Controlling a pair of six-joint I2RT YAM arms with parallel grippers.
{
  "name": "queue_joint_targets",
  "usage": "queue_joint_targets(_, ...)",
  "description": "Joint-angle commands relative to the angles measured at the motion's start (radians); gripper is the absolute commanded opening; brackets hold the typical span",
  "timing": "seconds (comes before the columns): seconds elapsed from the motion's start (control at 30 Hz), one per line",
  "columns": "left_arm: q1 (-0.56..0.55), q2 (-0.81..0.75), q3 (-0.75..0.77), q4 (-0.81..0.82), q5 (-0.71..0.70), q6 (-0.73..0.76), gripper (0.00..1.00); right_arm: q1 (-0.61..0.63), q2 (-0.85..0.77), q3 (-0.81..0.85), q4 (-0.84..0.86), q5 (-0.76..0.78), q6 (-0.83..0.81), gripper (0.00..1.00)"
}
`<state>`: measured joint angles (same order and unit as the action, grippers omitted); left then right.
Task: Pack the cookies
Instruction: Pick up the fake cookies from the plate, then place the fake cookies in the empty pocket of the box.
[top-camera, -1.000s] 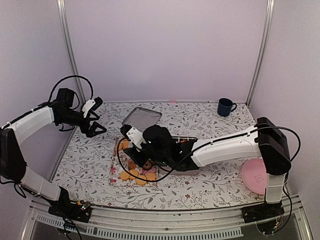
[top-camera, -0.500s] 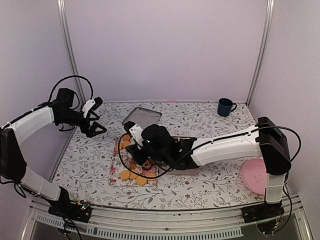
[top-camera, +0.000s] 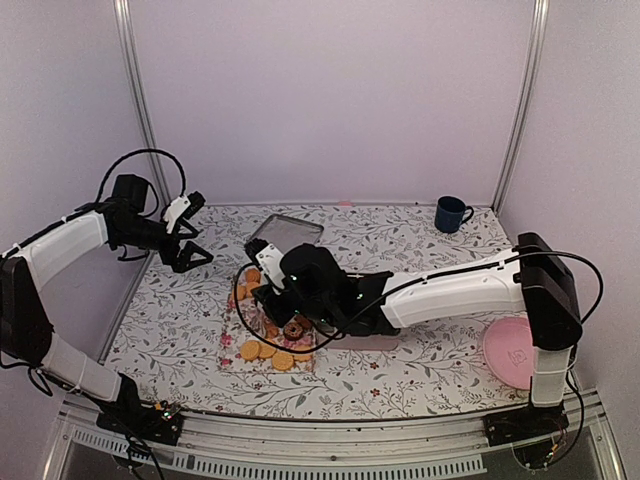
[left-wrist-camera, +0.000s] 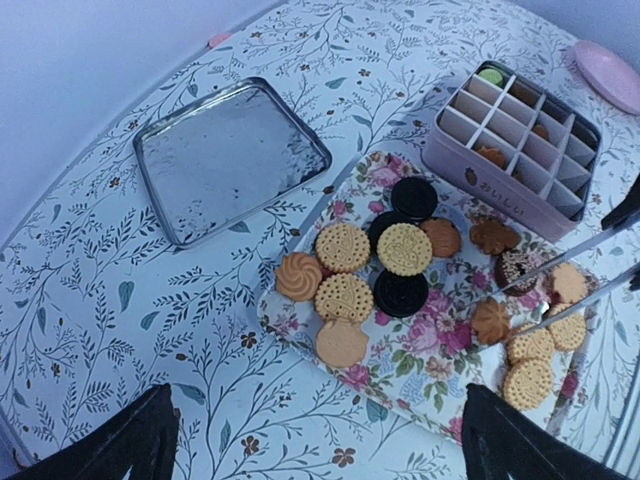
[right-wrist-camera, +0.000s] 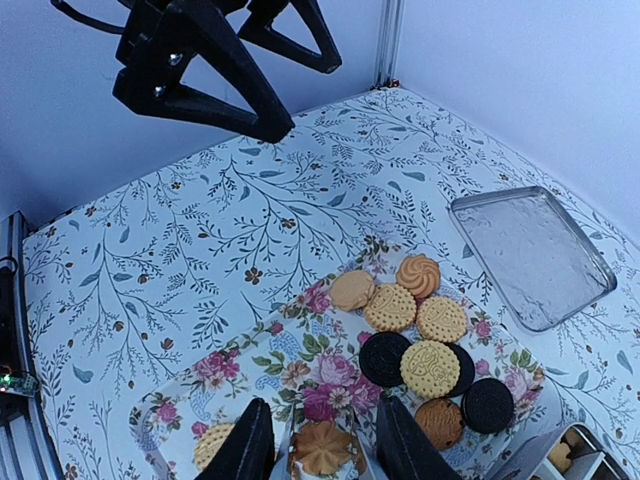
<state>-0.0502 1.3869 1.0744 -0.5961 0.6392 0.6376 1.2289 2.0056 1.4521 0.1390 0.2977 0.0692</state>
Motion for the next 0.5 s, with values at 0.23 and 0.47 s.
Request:
queue_joint_targets(0.23,0.003,0.010,0.048,-0.004,-0.011,-0.004,0.99,-0.030,-0.151,0.012,0.018,0.039,-0.114,0.20)
queue_joint_targets(0.47,0.003,0.038,0.074,-0.027,-0.016,0.007,0.99,-0.067,-0.369,-0.156,-0.018,0.078,-0.093,0.20)
